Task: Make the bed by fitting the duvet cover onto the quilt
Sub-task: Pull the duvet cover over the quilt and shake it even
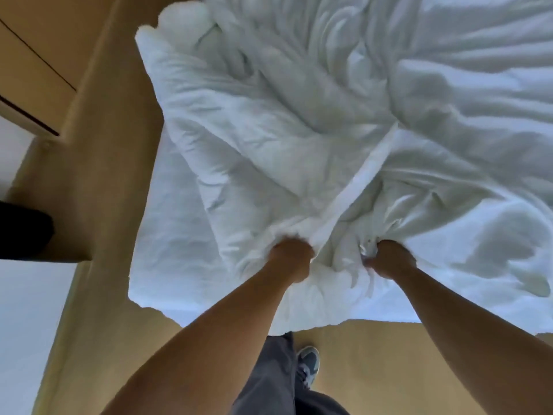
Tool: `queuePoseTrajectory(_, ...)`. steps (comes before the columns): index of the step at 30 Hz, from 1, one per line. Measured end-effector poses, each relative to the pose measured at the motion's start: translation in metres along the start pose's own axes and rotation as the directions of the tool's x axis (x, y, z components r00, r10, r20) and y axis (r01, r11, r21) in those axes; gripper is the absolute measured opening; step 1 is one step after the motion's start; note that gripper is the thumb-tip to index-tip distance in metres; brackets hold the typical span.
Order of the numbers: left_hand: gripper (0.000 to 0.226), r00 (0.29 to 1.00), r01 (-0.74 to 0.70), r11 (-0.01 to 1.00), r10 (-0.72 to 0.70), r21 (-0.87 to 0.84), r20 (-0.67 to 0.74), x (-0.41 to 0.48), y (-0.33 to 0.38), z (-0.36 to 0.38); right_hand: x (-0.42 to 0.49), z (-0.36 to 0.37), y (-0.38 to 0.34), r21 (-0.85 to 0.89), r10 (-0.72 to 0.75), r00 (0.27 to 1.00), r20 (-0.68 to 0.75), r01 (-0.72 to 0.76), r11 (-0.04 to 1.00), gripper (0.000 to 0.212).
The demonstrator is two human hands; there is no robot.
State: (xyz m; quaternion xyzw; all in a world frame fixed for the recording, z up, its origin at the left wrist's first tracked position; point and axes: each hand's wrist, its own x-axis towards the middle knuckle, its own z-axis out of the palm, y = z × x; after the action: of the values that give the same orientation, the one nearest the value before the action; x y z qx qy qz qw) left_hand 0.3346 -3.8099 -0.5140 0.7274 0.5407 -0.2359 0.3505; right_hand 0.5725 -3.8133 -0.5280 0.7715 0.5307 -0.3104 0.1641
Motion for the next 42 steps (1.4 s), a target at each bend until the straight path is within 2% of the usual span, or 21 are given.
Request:
queuePoseTrajectory(3, 0.060, 0.991, 0.052, 0.998, -0.049, -0.023, 0.128, 0.001, -0.004, 0.014, 0.002, -0.003, 0.003, -0.074, 0.019, 1.000, 0.016, -0.018, 0.997, 0.032)
queuePoseTrajectory(5, 0.058, 0.972, -0.023, 1.000, 0.018, 0.018, 0.234, -0.012, -0.006, 0.006, 0.005, -0.005, 0.009, -0.110, -0.001, 1.000, -0.005, 0.000, 0.994, 0.030)
queuePoseTrajectory(7, 0.048, 0.940, -0.153, 0.987, 0.163, -0.055, 0.301, -0.027, -0.004, -0.012, 0.010, -0.009, 0.014, -0.068, -0.018, 1.000, 0.025, 0.019, 0.997, 0.044)
queuePoseTrajectory(8, 0.039, 0.932, -0.214, 0.961, 0.255, -0.178, 0.257, -0.035, -0.001, -0.026, 0.011, -0.014, 0.016, -0.016, -0.014, 0.999, 0.053, 0.015, 1.000, 0.049)
queuePoseTrajectory(9, 0.031, 0.942, -0.266, 0.913, 0.314, -0.310, 0.119, -0.041, 0.005, -0.045, 0.012, -0.021, 0.018, 0.061, -0.002, 0.997, 0.082, -0.003, 0.998, 0.051)
queuePoseTrajectory(10, 0.034, 0.951, -0.308, 0.873, 0.294, -0.379, -0.096, -0.040, 0.011, -0.064, 0.013, -0.028, 0.020, 0.178, 0.020, 0.995, 0.101, -0.038, 0.983, 0.051)
queuePoseTrajectory(11, 0.048, 0.920, -0.339, 0.863, 0.220, -0.374, -0.326, -0.031, 0.018, -0.083, 0.014, -0.037, 0.024, 0.332, 0.042, 0.993, 0.108, -0.076, 0.940, 0.047)
queuePoseTrajectory(12, 0.071, 0.868, -0.329, 0.888, 0.149, -0.322, -0.474, -0.017, 0.025, -0.102, 0.013, -0.048, 0.028, 0.496, 0.053, 0.993, 0.110, -0.101, 0.862, 0.040)
queuePoseTrajectory(13, 0.093, 0.851, -0.271, 0.920, 0.092, -0.284, -0.517, 0.000, 0.033, -0.119, 0.010, -0.060, 0.032, 0.640, 0.053, 0.993, 0.109, -0.111, 0.760, 0.030)
queuePoseTrajectory(15, 0.119, 0.942, -0.137, 0.951, 0.039, -0.277, -0.332, 0.033, 0.054, -0.143, 0.005, -0.083, 0.043, 0.822, 0.030, 0.996, 0.088, -0.090, 0.562, 0.016)
queuePoseTrajectory(17, 0.113, 0.979, -0.173, 0.948, 0.134, -0.268, -0.157, 0.058, 0.079, -0.144, 0.001, -0.100, 0.052, 0.919, 0.026, 0.998, 0.065, -0.070, 0.389, 0.012)
queuePoseTrajectory(18, 0.102, 0.969, -0.230, 0.940, 0.198, -0.253, -0.146, 0.063, 0.091, -0.139, 0.001, -0.106, 0.057, 0.949, 0.038, 0.998, 0.058, -0.067, 0.308, 0.011)
queuePoseTrajectory(22, 0.080, 0.880, -0.413, 0.895, 0.343, -0.172, -0.327, 0.046, 0.118, -0.107, 0.000, -0.121, 0.070, 0.997, 0.031, 0.998, 0.059, -0.060, 0.056, 0.007)
queuePoseTrajectory(25, 0.069, 0.856, -0.382, 0.916, 0.299, -0.125, -0.422, 0.026, 0.139, -0.092, 0.001, -0.133, 0.083, 0.982, -0.129, 0.986, 0.103, -0.121, -0.143, 0.031)
queuePoseTrajectory(27, 0.064, 0.857, -0.267, 0.959, 0.188, -0.100, -0.480, 0.022, 0.160, -0.093, 0.002, -0.145, 0.092, 0.917, -0.306, 0.940, 0.153, -0.251, -0.311, 0.037)
queuePoseTrajectory(29, 0.066, 0.848, -0.147, 0.984, 0.070, -0.105, -0.525, 0.027, 0.181, -0.103, 0.003, -0.157, 0.106, 0.834, -0.361, 0.905, 0.225, -0.370, -0.409, 0.037)
queuePoseTrajectory(31, 0.061, 0.847, -0.051, 0.995, -0.002, -0.084, -0.532, 0.034, 0.192, -0.111, 0.007, -0.167, 0.121, 0.825, -0.327, 0.904, 0.276, -0.398, -0.402, 0.030)
queuePoseTrajectory(33, 0.060, 0.864, 0.012, 1.000, -0.019, -0.017, -0.503, 0.043, 0.197, -0.114, 0.011, -0.177, 0.131, 0.844, -0.302, 0.903, 0.304, -0.402, -0.354, 0.044)
queuePoseTrajectory(36, 0.068, 0.879, 0.050, 0.995, -0.005, 0.083, -0.477, 0.051, 0.207, -0.109, 0.019, -0.190, 0.135, 0.916, -0.299, 0.894, 0.334, -0.382, -0.118, 0.059)
queuePoseTrajectory(39, 0.071, 0.887, 0.108, 0.986, -0.038, 0.129, -0.459, 0.054, 0.217, -0.104, 0.028, -0.197, 0.136, 0.934, -0.290, 0.889, 0.354, -0.350, 0.069, 0.051)
queuePoseTrajectory(42, 0.064, 0.895, 0.113, 0.988, -0.056, 0.105, -0.443, 0.059, 0.225, -0.104, 0.034, -0.201, 0.139, 0.929, -0.303, 0.883, 0.359, -0.306, 0.209, 0.037)
